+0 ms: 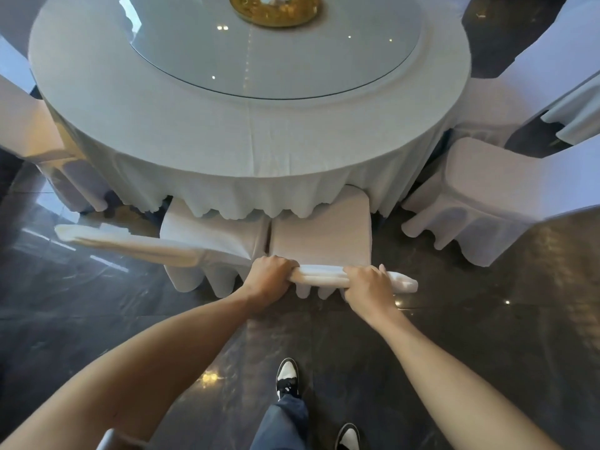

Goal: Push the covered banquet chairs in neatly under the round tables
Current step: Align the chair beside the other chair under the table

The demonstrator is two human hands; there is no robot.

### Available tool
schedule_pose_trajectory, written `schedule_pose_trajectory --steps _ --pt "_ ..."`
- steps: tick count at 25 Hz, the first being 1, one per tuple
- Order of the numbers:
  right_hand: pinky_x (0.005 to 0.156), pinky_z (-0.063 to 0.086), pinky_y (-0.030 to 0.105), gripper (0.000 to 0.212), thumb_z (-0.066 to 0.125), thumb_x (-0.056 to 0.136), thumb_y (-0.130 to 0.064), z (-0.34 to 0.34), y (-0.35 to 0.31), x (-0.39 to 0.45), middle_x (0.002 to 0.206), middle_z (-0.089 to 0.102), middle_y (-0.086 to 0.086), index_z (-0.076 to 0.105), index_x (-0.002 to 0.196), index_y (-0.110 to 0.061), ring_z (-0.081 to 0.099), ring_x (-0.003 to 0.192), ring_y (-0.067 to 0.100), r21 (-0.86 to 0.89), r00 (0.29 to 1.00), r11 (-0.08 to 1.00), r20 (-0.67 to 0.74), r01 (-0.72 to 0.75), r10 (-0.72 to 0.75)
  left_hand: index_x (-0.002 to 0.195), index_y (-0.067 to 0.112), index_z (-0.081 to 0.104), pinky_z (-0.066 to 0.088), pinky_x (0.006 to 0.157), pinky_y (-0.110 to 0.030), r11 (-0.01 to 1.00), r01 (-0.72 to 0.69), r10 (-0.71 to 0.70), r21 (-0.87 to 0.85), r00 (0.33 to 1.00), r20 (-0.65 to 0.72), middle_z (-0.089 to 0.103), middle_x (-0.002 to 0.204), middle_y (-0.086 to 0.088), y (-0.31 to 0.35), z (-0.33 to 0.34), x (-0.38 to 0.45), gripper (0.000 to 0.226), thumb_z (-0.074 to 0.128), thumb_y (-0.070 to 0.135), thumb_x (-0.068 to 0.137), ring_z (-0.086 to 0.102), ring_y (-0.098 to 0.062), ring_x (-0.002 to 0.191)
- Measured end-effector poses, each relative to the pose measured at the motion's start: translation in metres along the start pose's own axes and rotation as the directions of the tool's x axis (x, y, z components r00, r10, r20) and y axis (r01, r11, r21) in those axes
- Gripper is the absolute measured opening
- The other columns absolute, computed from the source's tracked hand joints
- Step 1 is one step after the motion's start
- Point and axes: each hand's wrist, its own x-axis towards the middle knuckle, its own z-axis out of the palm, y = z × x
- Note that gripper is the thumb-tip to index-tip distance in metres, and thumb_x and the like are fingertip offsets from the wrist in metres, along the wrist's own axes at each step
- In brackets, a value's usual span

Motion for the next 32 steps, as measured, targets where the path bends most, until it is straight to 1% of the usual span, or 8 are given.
schedule_pose_trajectory --steps 6,9,12,16,19,23,26,32 --pt "0.096 0.040 0.045 0.011 0.065 0.081 -0.017 0.007 -0.004 0.025 0.088 0.071 0.002 0.066 0.091 -0.021 0.063 0.087 0.028 -0.031 0.999 1.000 -0.042 -0.002 0.001 0.101 0.026 0.073 0.046 0.063 -0.031 0.999 -0.001 0.000 -0.054 1.000 -0.014 0.073 0.086 0.002 -0.020 0.005 0.021 0.032 0.061 0.012 0.075 0.067 -0.023 0.078" --pt "0.076 0.043 0.039 0.009 0.066 0.081 -0.022 0.000 -0.002 0.029 0.087 0.070 0.005 0.066 0.090 -0.019 0.062 0.085 0.031 -0.009 0.999 0.999 -0.019 0.030 -0.031 0.097 0.026 0.072 0.046 0.062 -0.032 0.998 -0.058 0.058 0.006 0.998 0.035 0.071 0.083 0.002 -0.025 0.000 0.029 0.026 0.060 0.015 0.077 0.066 -0.024 0.076" --pt "0.064 0.040 0.035 0.014 0.064 0.080 -0.025 -0.010 0.004 0.030 0.090 0.067 0.001 0.063 0.094 -0.029 0.062 0.085 0.028 0.090 0.994 0.995 0.100 0.043 -0.052 0.094 0.027 0.070 0.049 0.063 -0.033 0.999 -0.039 0.037 0.013 0.990 0.132 0.069 0.081 0.003 -0.022 -0.007 0.033 0.021 0.060 0.021 0.077 0.064 -0.025 0.075" --pt "0.071 0.048 0.035 0.055 0.064 0.081 -0.027 -0.023 0.028 0.035 0.115 0.062 -0.001 0.051 0.133 -0.041 0.058 0.091 0.020 0.222 0.938 0.970 0.347 -0.096 0.014 0.086 0.020 0.059 0.044 0.059 -0.030 0.999 0.046 -0.036 -0.025 0.945 0.325 0.064 0.081 0.001 0.003 -0.010 0.050 0.015 0.064 0.030 0.075 0.059 -0.022 0.071" --pt "0.081 0.052 0.035 0.064 0.064 0.080 -0.027 -0.030 0.057 0.034 0.125 0.058 0.001 0.047 0.140 -0.038 0.058 0.099 0.019 0.323 0.897 0.935 0.442 -0.144 -0.014 0.109 0.017 0.064 0.051 0.070 -0.033 0.999 -0.010 0.024 -0.031 0.881 0.473 0.068 0.099 -0.003 0.043 -0.019 0.072 0.034 0.067 0.028 0.077 0.062 -0.024 0.083" --pt "0.084 0.048 0.031 0.048 0.065 0.086 -0.027 -0.053 0.111 0.027 0.125 0.062 -0.002 0.057 0.134 -0.029 0.059 0.104 0.014 0.469 0.871 0.868 0.483 -0.165 -0.095 0.141 0.023 0.050 0.047 0.095 -0.036 0.995 -0.075 0.096 -0.060 0.790 0.605 0.056 0.131 0.002 0.100 -0.031 0.110 0.070 0.075 0.041 0.078 0.056 -0.023 0.114" --pt "0.086 0.047 0.029 0.046 0.064 0.086 -0.027 -0.075 0.182 0.022 0.129 0.063 -0.003 0.060 0.131 -0.028 0.060 0.110 0.014 0.448 0.870 0.872 0.490 -0.198 -0.055 0.144 0.025 0.047 0.048 0.101 -0.039 0.992 -0.032 0.094 -0.121 0.825 0.557 0.054 0.138 0.000 0.154 -0.033 0.149 0.069 0.072 0.043 0.082 0.057 -0.022 0.116" --pt "0.091 0.050 0.039 0.054 0.058 0.087 -0.037 -0.118 0.356 0.034 0.143 0.051 0.001 0.048 0.140 -0.032 0.057 0.118 0.020 0.294 0.946 0.937 0.309 -0.188 0.093 0.141 0.021 0.049 0.052 0.089 -0.037 0.995 0.055 -0.037 -0.086 0.980 0.195 0.059 0.131 -0.007 0.295 -0.047 0.228 0.053 0.060 0.040 0.092 0.059 -0.028 0.115"
